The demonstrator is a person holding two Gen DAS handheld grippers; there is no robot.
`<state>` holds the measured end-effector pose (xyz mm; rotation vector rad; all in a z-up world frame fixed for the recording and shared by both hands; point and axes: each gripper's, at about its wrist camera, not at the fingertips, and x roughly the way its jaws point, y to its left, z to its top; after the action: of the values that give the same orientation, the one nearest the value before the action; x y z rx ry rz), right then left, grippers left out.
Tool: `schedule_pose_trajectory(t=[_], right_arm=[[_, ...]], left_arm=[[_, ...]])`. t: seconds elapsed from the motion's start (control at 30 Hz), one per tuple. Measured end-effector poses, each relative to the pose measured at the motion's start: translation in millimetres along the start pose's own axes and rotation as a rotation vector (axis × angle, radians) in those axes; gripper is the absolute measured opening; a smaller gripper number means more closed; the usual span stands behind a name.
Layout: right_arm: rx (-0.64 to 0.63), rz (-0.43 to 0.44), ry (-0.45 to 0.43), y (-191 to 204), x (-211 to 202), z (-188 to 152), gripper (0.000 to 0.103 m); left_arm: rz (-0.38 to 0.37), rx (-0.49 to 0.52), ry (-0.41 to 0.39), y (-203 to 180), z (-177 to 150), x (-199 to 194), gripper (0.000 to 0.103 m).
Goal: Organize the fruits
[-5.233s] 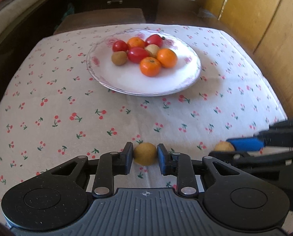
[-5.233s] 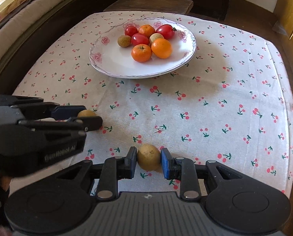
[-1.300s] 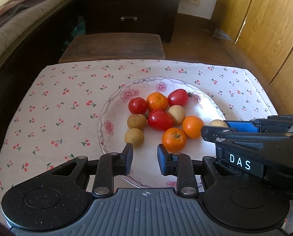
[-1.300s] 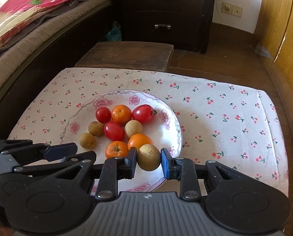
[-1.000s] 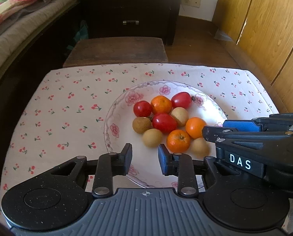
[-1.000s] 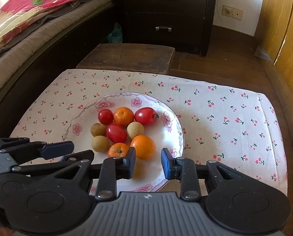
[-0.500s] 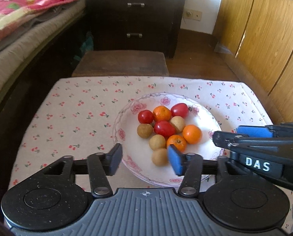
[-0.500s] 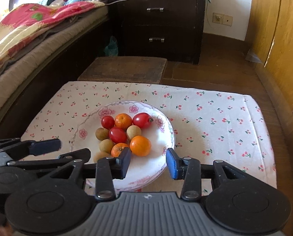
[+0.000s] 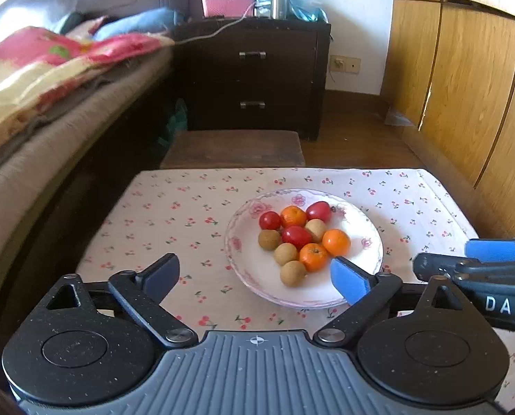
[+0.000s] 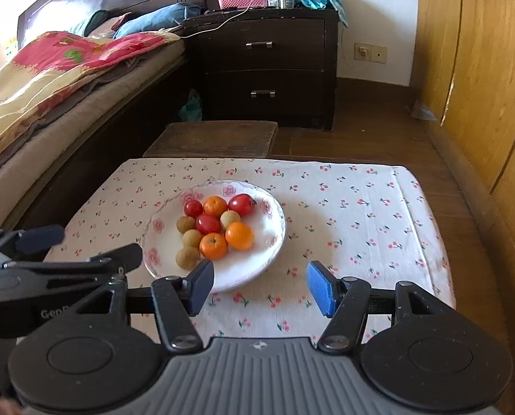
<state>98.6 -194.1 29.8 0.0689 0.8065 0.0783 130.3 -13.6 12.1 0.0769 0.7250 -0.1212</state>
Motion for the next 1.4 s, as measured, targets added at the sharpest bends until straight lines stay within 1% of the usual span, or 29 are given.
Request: schedule_pose_trajectory(t=[0.03, 0.07, 0.13, 0.27, 0.83, 1.07, 1.27, 1.4], right_arm=[[0.000, -0.001, -0.004, 0.2, -3.3, -1.9, 0.060], [0.002, 0.000, -0.005, 0.0, -6.1, -3.6, 0.061], [0.006, 0.000, -0.011, -0.1, -11.0, -6.3, 0.061], [0.006, -0.002, -0.015, 1.9, -17.9, -10.7, 0.062], [0.028, 0.007, -0.023, 4.4, -43.0, -35.5, 0.064], [0.029, 0.003, -0.018, 4.3, -49.2, -43.1, 0.065], [0.032, 0.003, -0.012, 3.9, -52.4, -47.4, 0.065], [0.036, 0.003, -0.014, 3.9, -56.8, -53.0, 0.065]], left_arm=[[0.014, 0.006, -0.006, -0.6, -1.0, -2.7, 0.103], [0.028, 0.014, -0.015, -1.5, -2.2, -6.1, 0.103], [0.024, 0.019, -0.023, -1.2, -4.4, -12.1, 0.103], [0.007, -0.003, -0.022, 2.9, -9.9, -18.8, 0.103], [0.008, 0.016, -0.047, 1.9, -30.1, -45.6, 0.103], [-0.013, -0.007, -0.041, 3.7, -36.6, -53.2, 0.103], [-0.006, 0.009, -0.043, 0.5, -41.2, -57.8, 0.103], [-0.015, 0.007, -0.041, 0.9, -45.5, -62.2, 0.103]])
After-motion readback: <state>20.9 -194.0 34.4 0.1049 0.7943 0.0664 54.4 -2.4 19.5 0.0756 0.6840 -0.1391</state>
